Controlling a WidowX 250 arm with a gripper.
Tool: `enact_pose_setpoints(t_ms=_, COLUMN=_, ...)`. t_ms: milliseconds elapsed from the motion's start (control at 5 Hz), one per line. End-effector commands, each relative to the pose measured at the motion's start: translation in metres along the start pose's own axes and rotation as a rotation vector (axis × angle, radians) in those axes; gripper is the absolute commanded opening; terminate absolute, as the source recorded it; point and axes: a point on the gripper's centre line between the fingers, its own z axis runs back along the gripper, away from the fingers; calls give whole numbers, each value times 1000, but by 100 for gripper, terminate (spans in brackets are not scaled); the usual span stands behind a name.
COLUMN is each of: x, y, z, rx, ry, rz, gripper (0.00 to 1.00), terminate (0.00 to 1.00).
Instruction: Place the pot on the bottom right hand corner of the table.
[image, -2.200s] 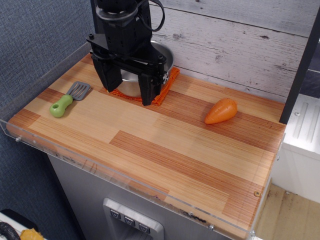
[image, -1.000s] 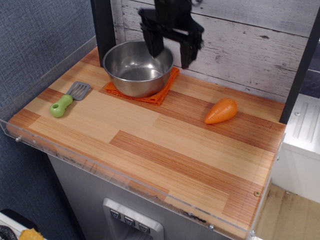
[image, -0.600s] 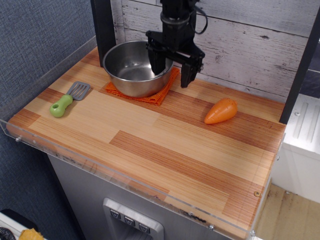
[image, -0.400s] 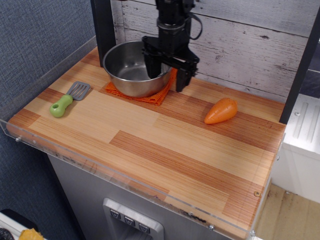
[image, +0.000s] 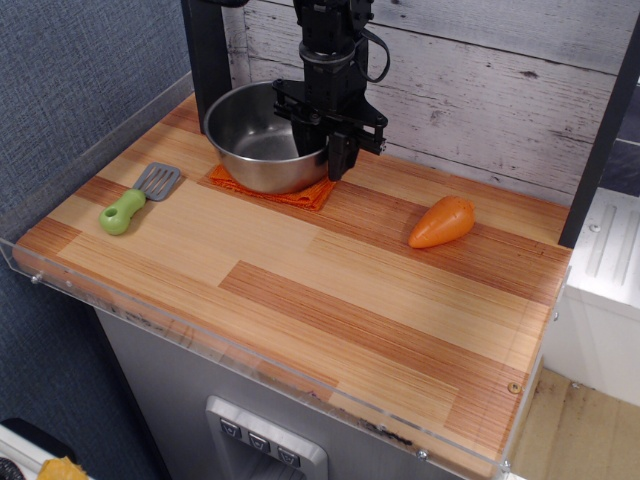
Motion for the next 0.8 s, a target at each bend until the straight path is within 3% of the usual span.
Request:
enact_pose_setpoints(t_ms=0, x=2, y=31, z=43, rx=5, ry=-111, rz=64, gripper=0, terminate=0)
enact_pose_setpoints(t_ms=200, x=-4, y=46, z=54, rx=4, ry=-128, rz=92, gripper=0, terminate=0)
enact_pose_setpoints(t_ms=600, x=-33, y=40, z=112, rx=-25, ry=-249, rz=98, gripper=0, terminate=0)
